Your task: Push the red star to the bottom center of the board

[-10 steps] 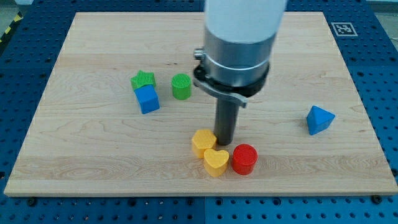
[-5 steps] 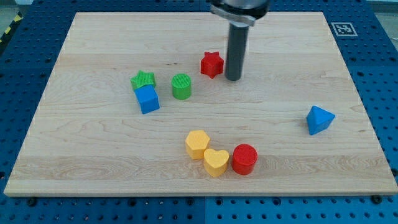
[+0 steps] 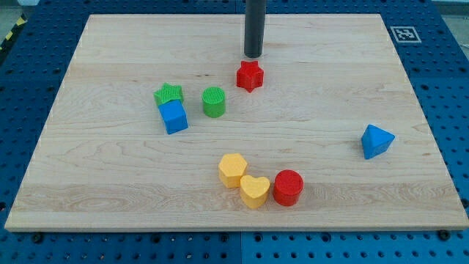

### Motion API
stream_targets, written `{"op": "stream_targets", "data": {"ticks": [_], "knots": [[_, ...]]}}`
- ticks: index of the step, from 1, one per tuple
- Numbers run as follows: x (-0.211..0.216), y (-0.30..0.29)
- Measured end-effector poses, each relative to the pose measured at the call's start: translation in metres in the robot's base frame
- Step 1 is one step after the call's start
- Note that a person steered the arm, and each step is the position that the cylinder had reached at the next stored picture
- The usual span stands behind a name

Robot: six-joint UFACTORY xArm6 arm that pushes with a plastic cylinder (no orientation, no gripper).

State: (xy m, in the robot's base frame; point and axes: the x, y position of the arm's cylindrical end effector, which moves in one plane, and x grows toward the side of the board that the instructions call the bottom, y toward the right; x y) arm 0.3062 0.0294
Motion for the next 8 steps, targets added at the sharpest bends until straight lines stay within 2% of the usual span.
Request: {"op": "stream_targets", "data": {"ticks": [1, 3, 4, 6, 8], "knots": [[0.030, 0.002], [0.118, 0.001], [0.133, 0.001], [0.117, -0.010], [0.135, -0.019]]}}
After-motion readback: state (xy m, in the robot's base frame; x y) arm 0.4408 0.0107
